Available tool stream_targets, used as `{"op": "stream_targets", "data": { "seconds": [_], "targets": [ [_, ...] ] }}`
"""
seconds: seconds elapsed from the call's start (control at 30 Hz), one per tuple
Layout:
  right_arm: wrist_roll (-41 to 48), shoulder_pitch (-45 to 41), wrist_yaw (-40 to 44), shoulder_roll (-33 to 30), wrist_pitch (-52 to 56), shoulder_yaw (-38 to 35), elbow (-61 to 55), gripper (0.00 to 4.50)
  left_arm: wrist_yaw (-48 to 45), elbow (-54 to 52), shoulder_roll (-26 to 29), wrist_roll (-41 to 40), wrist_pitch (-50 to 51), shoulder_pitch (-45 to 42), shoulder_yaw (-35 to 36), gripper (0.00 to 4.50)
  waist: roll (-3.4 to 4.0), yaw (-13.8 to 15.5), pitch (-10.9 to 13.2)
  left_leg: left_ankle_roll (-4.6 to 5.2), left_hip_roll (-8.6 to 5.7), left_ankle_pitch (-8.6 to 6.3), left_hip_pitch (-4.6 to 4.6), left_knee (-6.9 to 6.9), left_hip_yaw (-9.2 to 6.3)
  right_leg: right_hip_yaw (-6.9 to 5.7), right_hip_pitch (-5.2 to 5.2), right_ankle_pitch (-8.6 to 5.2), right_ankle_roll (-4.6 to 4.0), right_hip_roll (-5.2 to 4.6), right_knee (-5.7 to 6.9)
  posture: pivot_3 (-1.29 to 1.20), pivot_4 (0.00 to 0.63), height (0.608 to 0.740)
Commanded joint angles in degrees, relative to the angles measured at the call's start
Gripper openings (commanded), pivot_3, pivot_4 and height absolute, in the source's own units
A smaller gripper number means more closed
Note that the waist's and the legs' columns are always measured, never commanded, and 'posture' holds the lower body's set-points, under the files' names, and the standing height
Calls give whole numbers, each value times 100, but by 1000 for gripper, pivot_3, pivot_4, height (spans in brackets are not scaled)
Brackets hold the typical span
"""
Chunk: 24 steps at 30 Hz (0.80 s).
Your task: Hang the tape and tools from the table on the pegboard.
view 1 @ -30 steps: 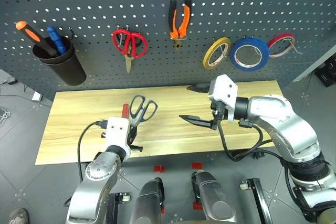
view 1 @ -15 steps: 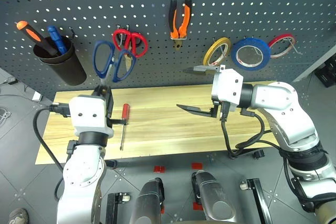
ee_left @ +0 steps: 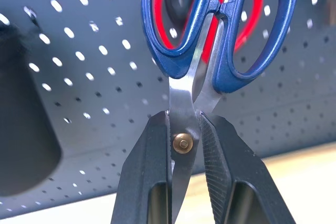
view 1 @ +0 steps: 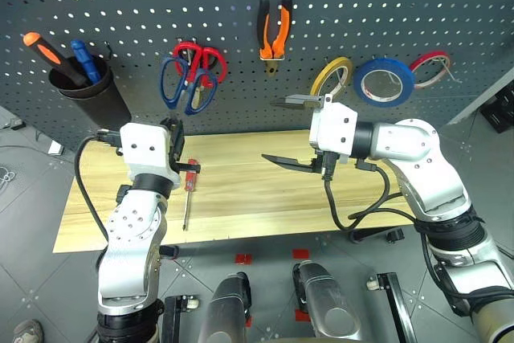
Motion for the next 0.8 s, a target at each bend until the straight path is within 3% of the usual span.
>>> {"op": "stream_targets", "data": {
  "seconds": [0.03, 0.2, 0.43, 0.8],
  "targets": [
    [36, -91, -25, 90, -81, -26, -179, 4500, -62, 33, 79, 77, -401, -248, -54, 499, 0, 0, 0, 0, 0, 0, -1, 4, 0, 0, 0, 1, 1, 0, 0, -307, 286, 740],
    [119, -56, -53, 196, 6, -104, -283, 4500, -74, -158, 166, 235, -661, -170, -105, 499, 0, -11, 0, 0, 0, -1, -6, 20, 2, 3, 1, 2, 2, 1, -1, -312, 288, 740],
    [150, 21, -70, 218, 41, -170, -329, 4500, 180, -1259, -112, 560, -448, 902, -425, 499, 0, -67, 0, 11, 4, -9, -8, 25, 7, 9, 0, 2, 3, 1, -2, -303, 289, 740],
    [126, -117, -53, 371, -19, -108, -142, 4500, 241, -643, -157, 691, -186, -102, -400, 499, 0, 0, 0, 14, 3, -10, -7, 36, 7, 6, 8, 6, 7, 3, -1, -299, 288, 740]
  ]
}}
